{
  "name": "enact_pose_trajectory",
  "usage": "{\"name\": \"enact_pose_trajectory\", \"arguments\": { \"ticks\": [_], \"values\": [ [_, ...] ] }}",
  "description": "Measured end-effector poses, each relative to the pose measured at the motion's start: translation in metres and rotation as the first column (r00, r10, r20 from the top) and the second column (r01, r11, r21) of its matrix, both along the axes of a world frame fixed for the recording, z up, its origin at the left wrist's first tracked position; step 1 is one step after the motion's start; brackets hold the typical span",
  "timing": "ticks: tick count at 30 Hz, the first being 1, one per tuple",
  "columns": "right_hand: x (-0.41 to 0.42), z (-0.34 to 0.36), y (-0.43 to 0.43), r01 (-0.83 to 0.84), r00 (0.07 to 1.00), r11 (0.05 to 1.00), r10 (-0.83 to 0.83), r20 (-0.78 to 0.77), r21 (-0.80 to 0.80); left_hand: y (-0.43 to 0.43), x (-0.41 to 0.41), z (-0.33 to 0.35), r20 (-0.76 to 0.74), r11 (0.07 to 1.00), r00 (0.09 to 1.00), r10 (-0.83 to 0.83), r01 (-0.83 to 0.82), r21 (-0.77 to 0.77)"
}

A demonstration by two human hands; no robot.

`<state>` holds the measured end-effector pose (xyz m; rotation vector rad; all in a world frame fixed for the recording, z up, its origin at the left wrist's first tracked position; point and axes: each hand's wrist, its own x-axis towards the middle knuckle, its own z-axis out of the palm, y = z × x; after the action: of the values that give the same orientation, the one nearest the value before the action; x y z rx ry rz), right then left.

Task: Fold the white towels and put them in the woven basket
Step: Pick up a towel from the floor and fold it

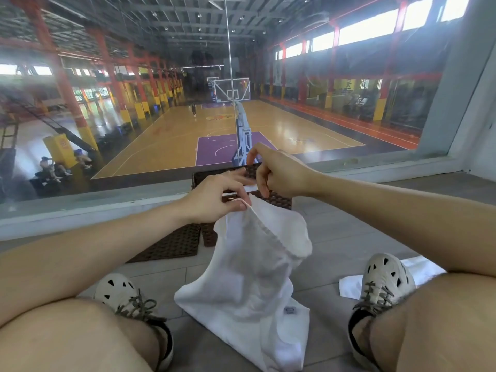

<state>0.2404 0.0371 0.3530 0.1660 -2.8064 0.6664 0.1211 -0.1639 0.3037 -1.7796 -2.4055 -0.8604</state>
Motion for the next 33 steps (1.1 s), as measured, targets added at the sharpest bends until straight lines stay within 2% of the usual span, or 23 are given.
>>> {"name": "enact_pose_trajectory", "arguments": {
  "ticks": [3, 4, 7, 8, 11, 13, 17, 21, 24, 27, 29, 31, 33],
  "values": [
    [-0.001, -0.005, 0.0, 0.033, 0.998, 0.987, -0.024, 0.058, -0.158, 0.007, 0.006, -0.006, 0.127, 0.998, 0.989, 0.069, -0.067, -0.02],
    [-0.002, -0.009, 0.003, 0.09, 0.993, 0.983, -0.076, 0.093, -0.158, 0.008, 0.007, -0.007, 0.144, 0.995, 0.985, 0.097, -0.095, -0.019],
    [0.0, -0.023, 0.018, 0.29, 0.949, 0.955, -0.294, 0.109, 0.057, 0.007, -0.001, -0.013, 0.07, 0.978, 0.975, 0.21, -0.21, -0.005],
    [0.002, -0.029, 0.022, 0.311, 0.94, 0.949, -0.316, 0.133, 0.056, 0.005, -0.005, -0.014, 0.059, 0.967, 0.965, 0.254, -0.255, 0.008],
    [0.011, -0.045, 0.02, 0.317, 0.884, 0.944, -0.258, 0.389, -0.095, 0.003, -0.011, -0.016, 0.084, 0.92, 0.925, 0.37, -0.377, 0.108],
    [0.019, -0.055, 0.012, 0.255, 0.843, 0.967, -0.221, 0.491, -0.001, 0.005, -0.011, -0.014, 0.097, 0.899, 0.913, 0.397, -0.408, 0.16],
    [0.019, -0.076, 0.01, 0.197, 0.803, 0.968, -0.251, 0.541, 0.157, 0.005, -0.005, -0.003, 0.088, 0.913, 0.941, 0.328, -0.339, 0.228],
    [0.003, -0.078, 0.021, 0.32, 0.816, 0.933, -0.359, 0.453, 0.164, -0.002, 0.0, 0.011, -0.059, 0.931, 0.955, 0.291, -0.269, 0.246],
    [-0.008, -0.041, 0.031, 0.358, 0.867, 0.882, -0.436, 0.241, 0.307, -0.014, -0.017, 0.018, -0.229, 0.94, 0.914, 0.336, -0.34, 0.021],
    [-0.026, 0.024, 0.034, 0.38, 0.906, 0.832, -0.423, 0.02, 0.404, -0.014, -0.035, 0.042, -0.227, 0.889, 0.891, 0.393, -0.431, -0.153],
    [-0.04, 0.077, 0.035, 0.404, 0.914, 0.835, -0.39, -0.116, 0.373, -0.011, -0.043, 0.082, -0.247, 0.87, 0.86, 0.446, -0.481, -0.104],
    [-0.043, 0.131, 0.035, 0.452, 0.886, 0.834, -0.378, -0.27, 0.317, -0.01, -0.054, 0.131, -0.253, 0.833, 0.8, 0.544, -0.55, 0.053],
    [-0.034, 0.176, 0.035, 0.507, 0.846, 0.814, -0.409, -0.342, 0.282, -0.011, -0.055, 0.174, -0.17, 0.791, 0.778, 0.605, -0.562, 0.24]
  ]
}}
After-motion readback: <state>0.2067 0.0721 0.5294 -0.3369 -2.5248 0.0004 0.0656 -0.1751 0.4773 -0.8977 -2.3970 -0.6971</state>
